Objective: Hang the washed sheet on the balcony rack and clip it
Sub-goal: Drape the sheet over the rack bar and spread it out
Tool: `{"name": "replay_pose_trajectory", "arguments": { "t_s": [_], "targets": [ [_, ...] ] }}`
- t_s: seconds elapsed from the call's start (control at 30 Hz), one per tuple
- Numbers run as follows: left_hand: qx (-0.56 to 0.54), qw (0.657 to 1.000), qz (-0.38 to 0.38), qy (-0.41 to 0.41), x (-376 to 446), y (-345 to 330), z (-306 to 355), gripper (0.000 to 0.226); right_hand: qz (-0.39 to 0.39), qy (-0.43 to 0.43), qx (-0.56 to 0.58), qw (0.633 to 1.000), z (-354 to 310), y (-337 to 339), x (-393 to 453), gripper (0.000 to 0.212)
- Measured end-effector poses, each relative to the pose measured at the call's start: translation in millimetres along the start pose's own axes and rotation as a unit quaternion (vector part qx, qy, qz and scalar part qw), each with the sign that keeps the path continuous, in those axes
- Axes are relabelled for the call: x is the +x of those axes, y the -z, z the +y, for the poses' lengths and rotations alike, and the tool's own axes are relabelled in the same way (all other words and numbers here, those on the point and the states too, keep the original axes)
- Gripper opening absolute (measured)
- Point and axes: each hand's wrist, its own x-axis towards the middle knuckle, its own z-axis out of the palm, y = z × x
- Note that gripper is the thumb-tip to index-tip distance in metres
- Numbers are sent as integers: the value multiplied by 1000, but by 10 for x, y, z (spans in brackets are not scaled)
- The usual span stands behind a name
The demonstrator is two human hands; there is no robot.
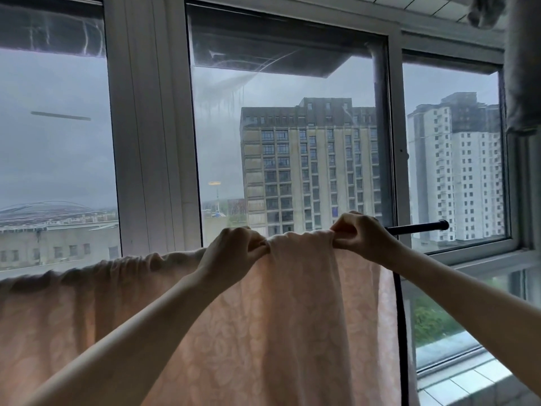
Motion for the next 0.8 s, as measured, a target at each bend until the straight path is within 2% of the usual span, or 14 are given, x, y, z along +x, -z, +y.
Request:
{"name": "replay_pose_trajectory", "arguments": {
  "t_s": [0.07,0.2,0.4,0.57,0.63,0.8],
  "targets": [
    [-30,999,31,9,15,-6,2,11,5,0,13,1000,3,-28,-6,29],
    [-22,999,45,13,47,-5,-8,6,68,-11,-23,997,-56,-151,-8,22],
    [14,997,61,50,10,60,-170,9,40,18,-27,999,-44,-99,25,23],
    [7,994,94,60,-13,38,-210,8,61,39,-5,997,-25,-102,1,16],
    [7,993,98,61,-29,5,-223,9,93,34,8,995,27,-100,18,11],
    [27,992,104,68,-22,-53,-246,9,111,64,-65,990,101,-235,90,6]
  ]
}}
